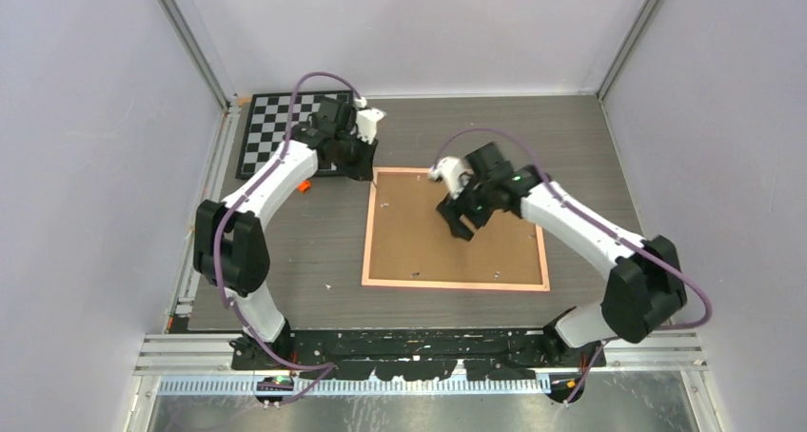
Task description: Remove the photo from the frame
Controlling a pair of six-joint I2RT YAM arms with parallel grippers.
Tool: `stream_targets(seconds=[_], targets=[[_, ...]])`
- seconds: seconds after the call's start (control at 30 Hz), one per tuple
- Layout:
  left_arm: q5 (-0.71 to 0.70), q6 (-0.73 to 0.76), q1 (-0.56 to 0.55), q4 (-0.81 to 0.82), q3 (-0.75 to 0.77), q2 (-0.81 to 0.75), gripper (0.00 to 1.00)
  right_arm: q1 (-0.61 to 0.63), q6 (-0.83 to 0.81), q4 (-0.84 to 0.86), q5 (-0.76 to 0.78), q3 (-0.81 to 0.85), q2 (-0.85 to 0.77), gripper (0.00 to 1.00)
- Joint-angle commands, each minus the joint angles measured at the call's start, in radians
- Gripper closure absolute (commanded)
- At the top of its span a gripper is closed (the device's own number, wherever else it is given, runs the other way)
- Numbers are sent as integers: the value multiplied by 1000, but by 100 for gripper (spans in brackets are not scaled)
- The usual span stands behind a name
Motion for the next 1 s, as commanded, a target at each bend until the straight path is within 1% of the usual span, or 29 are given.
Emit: stream_targets(seconds=[0.0,0.1,0.23,0.37,0.43,0.53,0.73,0.93,0.97], targets=[[123,-116,76,24,-18,-107,100,-171,226,23,44,5,-101,22],[143,-132,111,30,-38,-136,100,-275,295,18,121,-40,-150,20],[153,-133,120,35,-60,-164,100,-432,331,22,194,-112,-182,17],[165,-132,120,46,-72,-175,100,-596,352,10,155,-138,-106,19],[167,-132,120,45,-71,-177,100,-656,355,12,130,-138,-56,21],[169,-131,120,44,-72,-181,100,-700,359,22,94,-128,20,28],[174,-132,121,51,-86,-191,100,-710,383,63,67,-91,124,40],[175,-132,122,54,-107,-204,100,-711,362,80,74,-45,238,58],[177,-133,122,53,-110,-204,100,-711,350,82,74,-29,262,64]])
